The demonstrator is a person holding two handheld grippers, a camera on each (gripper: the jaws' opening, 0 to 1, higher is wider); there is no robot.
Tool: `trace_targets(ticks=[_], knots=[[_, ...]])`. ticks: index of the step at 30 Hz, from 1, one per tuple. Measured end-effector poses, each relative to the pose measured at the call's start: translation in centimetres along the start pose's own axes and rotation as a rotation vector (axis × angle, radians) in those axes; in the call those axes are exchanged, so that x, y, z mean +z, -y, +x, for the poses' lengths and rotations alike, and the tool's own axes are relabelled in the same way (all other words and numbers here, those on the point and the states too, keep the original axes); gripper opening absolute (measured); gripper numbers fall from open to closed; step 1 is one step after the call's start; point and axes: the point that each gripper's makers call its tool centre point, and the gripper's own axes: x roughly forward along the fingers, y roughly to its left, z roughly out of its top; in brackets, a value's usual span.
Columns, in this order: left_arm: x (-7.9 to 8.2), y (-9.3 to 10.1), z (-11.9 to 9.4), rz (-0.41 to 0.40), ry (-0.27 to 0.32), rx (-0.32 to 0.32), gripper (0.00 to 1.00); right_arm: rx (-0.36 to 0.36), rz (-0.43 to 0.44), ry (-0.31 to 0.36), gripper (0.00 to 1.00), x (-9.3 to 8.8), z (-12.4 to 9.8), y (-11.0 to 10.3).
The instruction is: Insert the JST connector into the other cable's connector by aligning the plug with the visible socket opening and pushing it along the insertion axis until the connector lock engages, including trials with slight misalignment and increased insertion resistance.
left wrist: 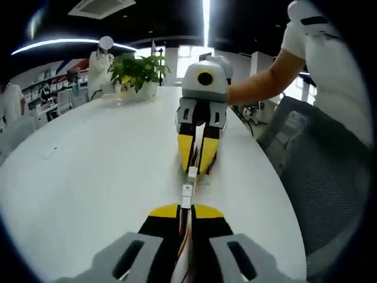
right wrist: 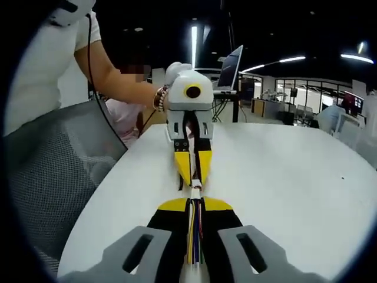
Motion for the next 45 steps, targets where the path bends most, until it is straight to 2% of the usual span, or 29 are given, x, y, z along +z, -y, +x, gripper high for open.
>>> trace_targets(ticks=[13, 23, 31, 37, 40, 45], knots=[[0.0, 0.9, 0.4, 0.024, -0.015, -0.019, 0.0, 0.024, -0.021, -0.058, 0.04, -1.1, 0.3, -0.3], [-0.2, 1.2, 0.5, 0.021, -0.034, -0.037, 0.0, 0.06, -0.083, -0.176, 0.04, -2.3, 1.0, -0.6], [-0.2, 1.2, 0.7, 0.013, -0.035, -0.043, 0.0, 0.066, -0.079, -0.232, 0.04, -2.9, 1.3, -0.3], [-0.8, 1.2, 0.9, 0.026, -0.054, -0.046, 0.0, 0.08, -0.094, -0.247, 0.04, -3.0, 1.6, -0.4], [-0.6, 1.0, 0.9, 0.019, -0.04, -0.041, 0.0, 0.081, -0.067, -0.205, 0.04, -2.2, 1.7, -0.4], [-0.4, 0.8, 0.9, 0.02, -0.038, -0.034, 0.0, 0.074, -0.068, -0.208, 0.04, -2.3, 1.6, -0.3]])
